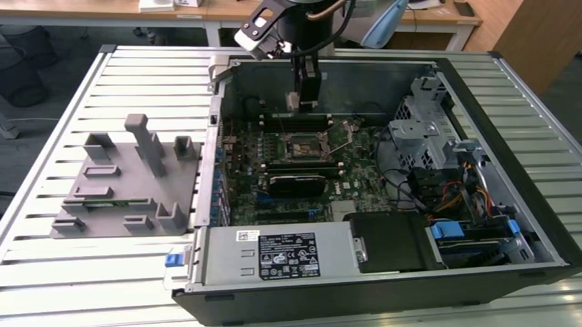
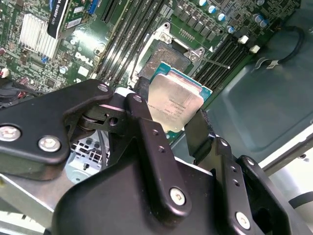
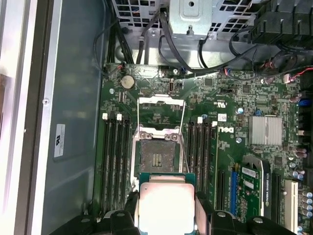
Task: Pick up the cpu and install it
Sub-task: 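Place the cpu into insertion slot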
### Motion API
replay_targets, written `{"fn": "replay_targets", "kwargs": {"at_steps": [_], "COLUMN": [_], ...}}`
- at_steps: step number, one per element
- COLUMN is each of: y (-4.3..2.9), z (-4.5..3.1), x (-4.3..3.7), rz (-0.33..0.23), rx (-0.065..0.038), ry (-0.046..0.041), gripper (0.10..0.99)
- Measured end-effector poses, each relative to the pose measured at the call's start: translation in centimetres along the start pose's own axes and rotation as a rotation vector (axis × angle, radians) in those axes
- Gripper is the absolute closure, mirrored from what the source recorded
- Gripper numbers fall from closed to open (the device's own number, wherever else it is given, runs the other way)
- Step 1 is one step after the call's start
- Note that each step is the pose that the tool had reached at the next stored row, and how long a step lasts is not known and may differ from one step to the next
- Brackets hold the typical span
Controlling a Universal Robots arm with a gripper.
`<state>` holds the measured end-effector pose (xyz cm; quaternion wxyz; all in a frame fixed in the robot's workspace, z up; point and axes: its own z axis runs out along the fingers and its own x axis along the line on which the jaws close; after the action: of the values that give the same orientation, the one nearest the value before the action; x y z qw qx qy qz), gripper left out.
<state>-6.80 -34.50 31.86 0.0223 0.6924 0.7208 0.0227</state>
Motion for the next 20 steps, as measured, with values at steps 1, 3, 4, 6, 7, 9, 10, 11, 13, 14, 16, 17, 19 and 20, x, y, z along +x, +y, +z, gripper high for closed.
{"fn": "replay_targets", "kwargs": {"at_steps": [1,3,4,6,7,9,10,11,13,14,16,17,19,20], "y": [-0.01,-0.02,-0.03,-0.04,-0.05,-0.06,-0.05,-0.03,0.1,0.2,0.36,0.42,0.5,0.54], "z": [0.1,0.33,0.44,0.67,0.79,1.01,1.12,1.24,1.52,1.65,1.93,2.07,2.39,2.57], "x": [0.02,0.07,0.09,0.09,0.09,0.14,0.24,0.36,0.52,0.57,0.6,0.6,0.6,0.6], "rz": [0.0,0.0,0.0,0.0,0.0,0.001,0.003,0.005,0.005,0.005,0.0,-0.003,-0.009,-0.011], "rx": [0.0,0.0,0.0,0.0,0.0,0.0,0.0,0.0,0.0,0.0,0.0,0.0,0.0,0.0], "ry": [0.0001,0.0001,0.0001,0.0001,0.0001,-0.0002,-0.0003,-0.0004,-0.0002,-0.0002,0.0001,0.0002,0.0005,0.0007], "gripper": [0.545,0.545,0.545,0.545,0.545,0.545,0.545,0.545,0.545,0.545,0.545,0.545,0.545,0.545]}}
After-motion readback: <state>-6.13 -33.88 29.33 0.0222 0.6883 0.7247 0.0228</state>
